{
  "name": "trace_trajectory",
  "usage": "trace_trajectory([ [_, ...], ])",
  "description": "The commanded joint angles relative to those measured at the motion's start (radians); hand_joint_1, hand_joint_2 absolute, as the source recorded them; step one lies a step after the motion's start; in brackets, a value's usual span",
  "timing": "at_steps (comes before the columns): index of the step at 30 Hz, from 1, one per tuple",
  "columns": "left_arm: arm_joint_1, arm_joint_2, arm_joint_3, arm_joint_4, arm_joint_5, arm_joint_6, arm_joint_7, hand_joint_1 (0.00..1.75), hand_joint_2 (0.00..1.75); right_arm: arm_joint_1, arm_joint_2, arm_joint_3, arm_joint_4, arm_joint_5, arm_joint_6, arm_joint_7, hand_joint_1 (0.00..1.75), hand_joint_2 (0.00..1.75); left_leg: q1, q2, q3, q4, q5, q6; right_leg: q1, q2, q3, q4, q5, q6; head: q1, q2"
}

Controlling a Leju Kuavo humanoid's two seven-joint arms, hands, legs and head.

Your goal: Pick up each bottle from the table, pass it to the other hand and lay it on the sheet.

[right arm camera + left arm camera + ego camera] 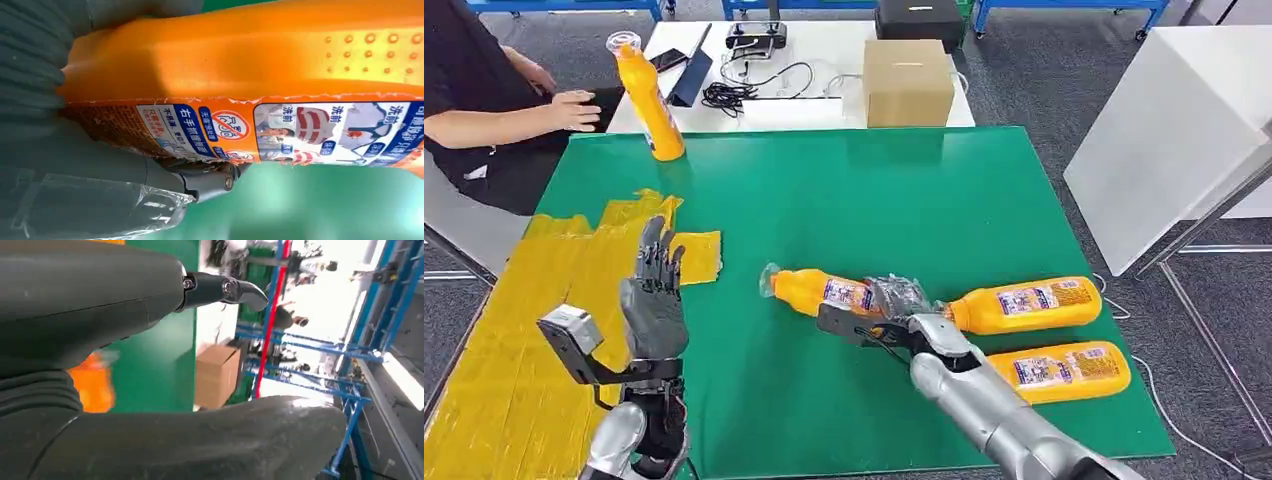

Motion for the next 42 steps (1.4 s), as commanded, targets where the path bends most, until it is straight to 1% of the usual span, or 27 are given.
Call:
trace_trajectory([
  [1,0.07,0.003,0.063,0.011,0.117,-0.11,0.024,0.0,1.75,0.165,-0.022,-0.084,-0.324,-0.037,-0.162,-0.119,1.75,1.75,0.001,0.001,0.0,-0.001,-0.001,-0.001,0.001,0.0,0.0,-0.001,-0.001,-0.001,0.0,0.0],
  [3,0.096,0.002,0.081,0.001,0.187,-0.167,0.047,0.0,1.75,0.187,-0.037,-0.052,-0.41,-0.016,-0.171,-0.115,1.75,1.75,0.001,-0.001,-0.001,0.0,-0.001,-0.001,0.001,-0.001,-0.001,-0.001,-0.001,0.0,0.0,0.0],
  [4,0.102,0.001,0.089,0.0,0.188,-0.168,0.047,0.0,1.75,0.196,-0.039,-0.043,-0.44,-0.01,-0.178,-0.113,1.75,1.75,0.0,0.0,-0.002,0.0,-0.001,-0.001,0.0,0.0,-0.003,0.0,-0.001,0.0,0.0,0.0],
  [5,0.11,-0.002,0.099,-0.002,0.193,-0.17,0.047,0.0,1.75,0.215,-0.038,-0.039,-0.476,0.005,-0.204,-0.116,1.75,1.75,0.002,0.002,0.0,0.0,-0.003,-0.002,0.002,0.001,0.0,-0.001,-0.002,-0.001,0.0,0.0],
  [6,0.114,-0.002,0.104,-0.005,0.194,-0.17,0.046,0.0,1.75,0.229,-0.035,-0.039,-0.498,0.014,-0.226,-0.123,1.75,1.75,0.001,0.003,-0.001,0.0,-0.003,-0.002,0.001,0.003,-0.001,-0.001,-0.002,-0.001,0.0,0.0],
  [7,0.116,-0.002,0.106,-0.007,0.194,-0.17,0.046,0.0,1.75,0.234,-0.036,-0.036,-0.508,0.015,-0.228,-0.122,1.75,1.75,0.001,0.001,-0.003,0.0,-0.001,-0.001,0.001,0.001,-0.004,0.0,-0.001,0.0,0.0,0.0],
  [11,0.113,-0.004,0.106,-0.007,0.194,-0.169,0.046,0.0,1.75,0.235,-0.039,-0.037,-0.506,0.015,-0.228,-0.123,1.75,1.75,0.001,0.0,-0.004,0.0,0.0,-0.001,0.0,0.0,-0.004,0.0,0.0,0.0,0.0,0.0],
  [26,0.113,-0.004,0.106,-0.007,0.194,-0.169,0.046,0.0,1.75,0.235,-0.039,-0.037,-0.506,0.015,-0.228,-0.123,1.75,1.75,0.001,0.001,-0.003,0.0,-0.001,-0.001,0.001,0.0,-0.003,-0.001,0.0,0.0,0.0,0.0],
  [29,0.122,-0.005,0.105,-0.015,0.196,-0.172,0.047,0.0,1.75,0.266,-0.019,-0.064,-0.533,0.013,-0.308,-0.181,1.75,1.75,0.001,0.001,-0.003,0.0,-0.001,-0.001,0.001,0.0,-0.003,-0.001,0.0,0.0,0.0,0.0],
  [32,0.126,0.002,0.083,-0.019,0.211,-0.198,0.054,0.0,1.75,0.27,-0.011,-0.061,-0.55,0.013,-0.339,-0.196,1.75,1.75,0.001,0.0,-0.004,0.0,-0.001,-0.001,0.001,0.0,-0.004,-0.001,-0.001,0.0,0.0,0.0],
  [35,0.114,0.011,0.057,-0.004,0.229,-0.234,0.069,0.0,1.75,0.237,0.008,-0.04,-0.509,0.004,-0.329,-0.193,1.75,1.75,0.0,0.001,-0.004,0.0,0.0,-0.001,0.0,0.001,-0.004,0.0,0.0,0.0,0.0,0.0],
  [38,0.103,0.014,0.046,0.013,0.232,-0.239,0.072,0.0,1.75,0.219,0.03,-0.008,-0.475,0.0,-0.321,-0.198,1.75,1.75,0.001,0.001,-0.003,0.0,-0.001,-0.002,0.001,0.001,-0.003,-0.001,0.0,-0.001,0.0,0.0],
  [39,0.099,0.015,0.043,0.018,0.232,-0.239,0.072,0.0,1.75,0.207,0.034,0.011,-0.46,-0.016,-0.302,-0.196,1.75,1.75,0.001,0.001,-0.003,-0.001,0.0,-0.001,0.0,0.001,-0.004,0.0,0.0,0.0,0.0,0.0],
  [40,0.076,0.033,0.013,0.035,0.238,-0.293,0.083,0.0,1.75,0.135,0.027,0.123,-0.397,-0.048,-0.055,-0.138,1.75,1.75,0.001,0.002,-0.003,-0.001,0.0,-0.002,0.001,0.002,-0.004,-0.001,0.0,-0.001,0.0,0.0],
  [41,0.063,0.03,0.011,0.048,0.242,-0.304,0.085,0.0,1.75,0.12,0.071,0.146,-0.338,-0.019,-0.09,-0.13,1.75,1.75,0.001,0.002,-0.003,-0.001,0.0,-0.001,0.001,0.002,-0.004,-0.001,0.0,0.0,0.0,0.0],
  [42,0.058,0.025,0.015,0.05,0.253,-0.313,0.085,0.0,1.75,0.103,0.093,0.173,-0.297,-0.01,-0.113,-0.133,1.75,1.75,0.001,0.004,-0.002,-0.001,0.0,-0.002,0.001,0.004,-0.003,-0.001,0.001,-0.001,0.0,0.0],
])
